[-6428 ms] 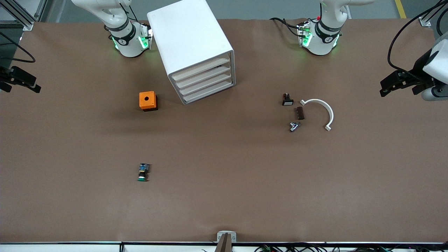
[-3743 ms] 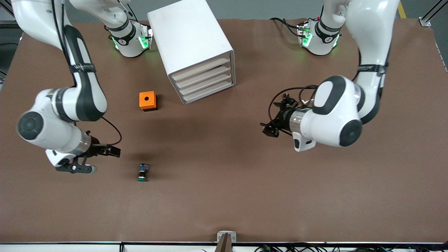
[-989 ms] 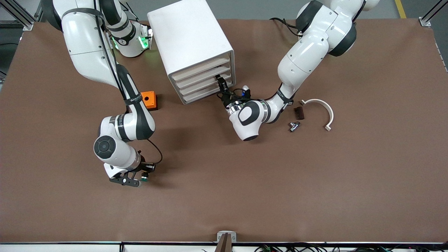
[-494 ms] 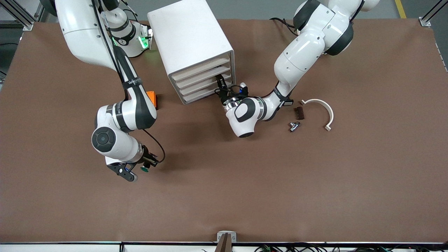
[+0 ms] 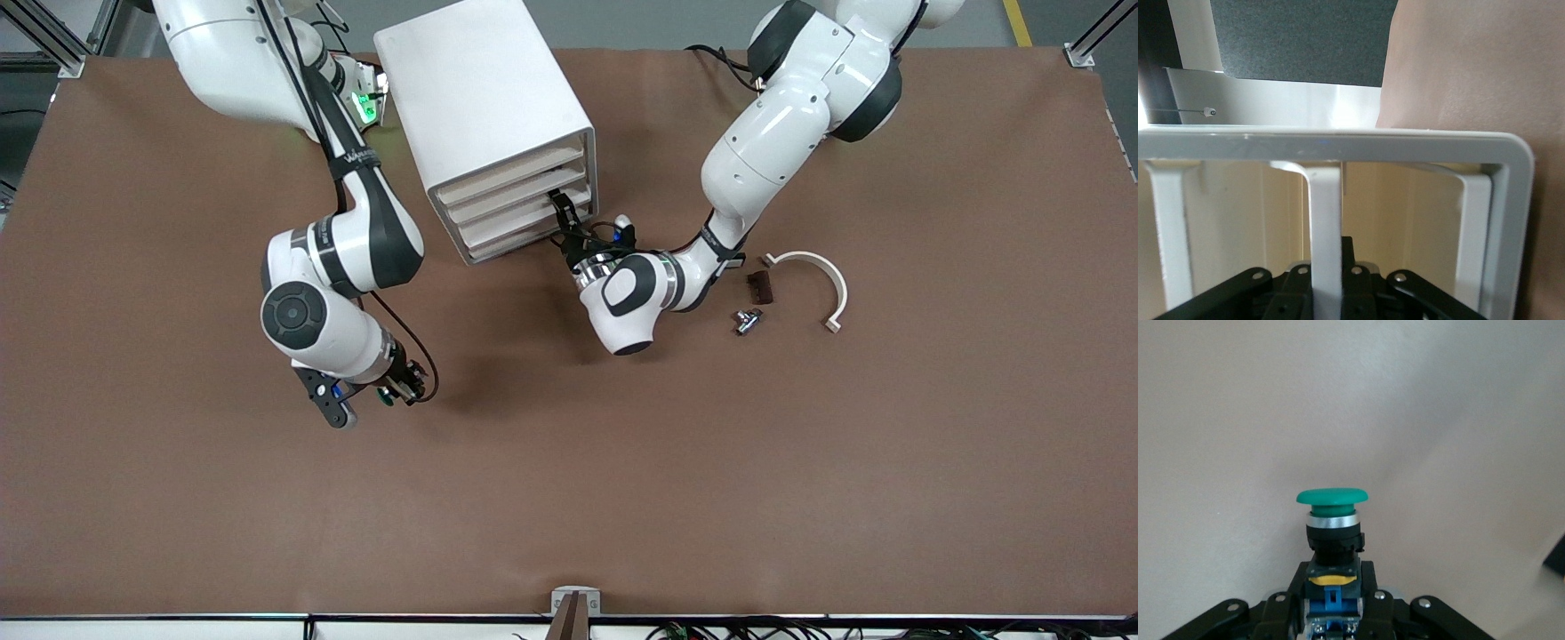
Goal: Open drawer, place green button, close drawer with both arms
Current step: 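Carry the green button over the open drawer with the right gripper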
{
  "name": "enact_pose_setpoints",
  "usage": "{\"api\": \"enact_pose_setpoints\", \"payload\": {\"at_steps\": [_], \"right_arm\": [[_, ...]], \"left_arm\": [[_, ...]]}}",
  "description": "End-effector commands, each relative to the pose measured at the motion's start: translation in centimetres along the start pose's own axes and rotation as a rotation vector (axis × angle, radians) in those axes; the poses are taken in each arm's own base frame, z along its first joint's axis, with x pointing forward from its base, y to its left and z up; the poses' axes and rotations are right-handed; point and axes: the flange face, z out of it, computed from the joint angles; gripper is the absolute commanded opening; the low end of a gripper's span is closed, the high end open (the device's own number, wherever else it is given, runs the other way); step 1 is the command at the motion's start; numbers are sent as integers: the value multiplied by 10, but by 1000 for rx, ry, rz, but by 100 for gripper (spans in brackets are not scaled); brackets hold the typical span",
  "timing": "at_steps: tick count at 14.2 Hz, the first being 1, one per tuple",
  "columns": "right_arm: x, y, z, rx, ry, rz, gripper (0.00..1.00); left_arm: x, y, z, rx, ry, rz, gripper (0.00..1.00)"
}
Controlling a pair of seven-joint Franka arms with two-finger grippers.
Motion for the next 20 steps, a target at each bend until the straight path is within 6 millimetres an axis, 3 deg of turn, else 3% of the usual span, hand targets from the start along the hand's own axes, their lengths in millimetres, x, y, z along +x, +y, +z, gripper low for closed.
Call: {"api": "enact_pose_setpoints", "payload": {"at_steps": [1, 6, 8, 12, 15, 17, 20], "right_arm": [[-35, 6, -15, -12, -13, 131, 0], [-94, 6, -34, -35, -20, 243, 0], [-126, 7, -36, -47, -19, 258, 0], [-200, 20, -16, -75, 1, 272, 0], [-244, 25, -7, -61, 8, 294, 0], [-268, 27, 2, -23, 5, 312, 0], [-293, 29, 6, -1, 2, 316, 0]], "left_arm": [[7, 9, -30, -6, -60, -21, 2], [23, 16, -78, -14, -151, -29, 4], [30, 18, -97, -21, -189, -31, 4], [43, 28, -124, -32, -249, -44, 6], [55, 36, -142, -48, -276, -63, 8], [58, 37, -146, -46, -283, -62, 19], [56, 33, -147, -60, -282, 16, 60]]}}
